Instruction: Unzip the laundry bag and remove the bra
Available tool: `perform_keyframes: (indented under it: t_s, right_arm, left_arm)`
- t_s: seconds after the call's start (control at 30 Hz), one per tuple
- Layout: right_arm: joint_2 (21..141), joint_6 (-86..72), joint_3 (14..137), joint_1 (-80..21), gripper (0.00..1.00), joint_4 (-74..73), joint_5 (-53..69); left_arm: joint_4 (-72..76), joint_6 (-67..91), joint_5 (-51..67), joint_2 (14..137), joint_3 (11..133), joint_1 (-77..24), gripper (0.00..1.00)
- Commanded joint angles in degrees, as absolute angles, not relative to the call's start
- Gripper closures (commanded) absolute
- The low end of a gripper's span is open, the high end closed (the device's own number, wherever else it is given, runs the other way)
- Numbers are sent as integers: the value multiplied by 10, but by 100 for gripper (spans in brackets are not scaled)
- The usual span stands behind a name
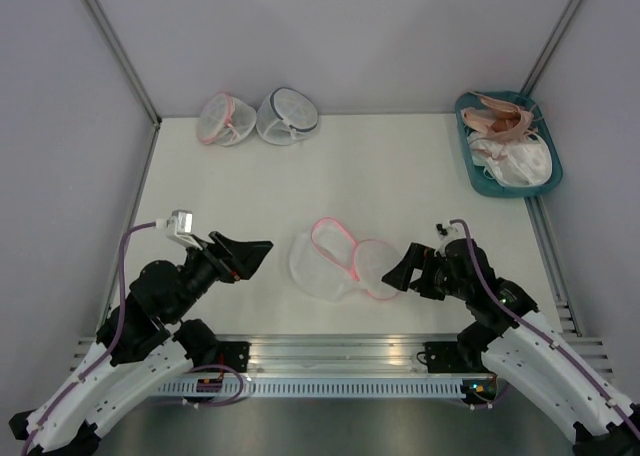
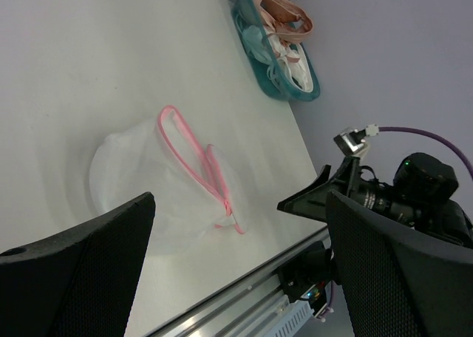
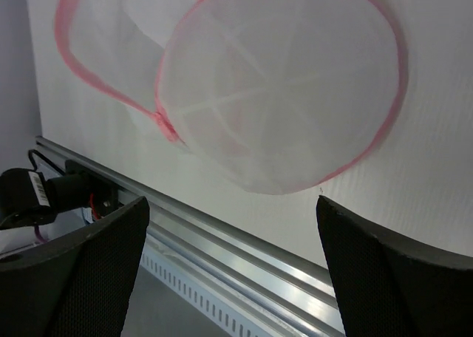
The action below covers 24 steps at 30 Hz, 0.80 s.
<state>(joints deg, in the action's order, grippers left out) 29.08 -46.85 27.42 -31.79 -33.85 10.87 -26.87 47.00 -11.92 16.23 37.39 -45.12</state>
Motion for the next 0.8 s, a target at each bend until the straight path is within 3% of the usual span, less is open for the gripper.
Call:
perform_keyframes:
  t_s: [0.0, 0.33, 0.77]
  right_arm:
    - [341, -487, 236, -327, 2, -342, 134]
    - [412, -410, 284, -366, 2, -438, 120]
    - [426, -420, 239, -393, 2, -384, 127]
  left_arm:
    - [-252, 446, -130, 161, 374, -453, 0]
    - [-254, 449, -146, 144, 360, -453, 0]
    - [-256, 458, -149, 142, 352, -454, 1]
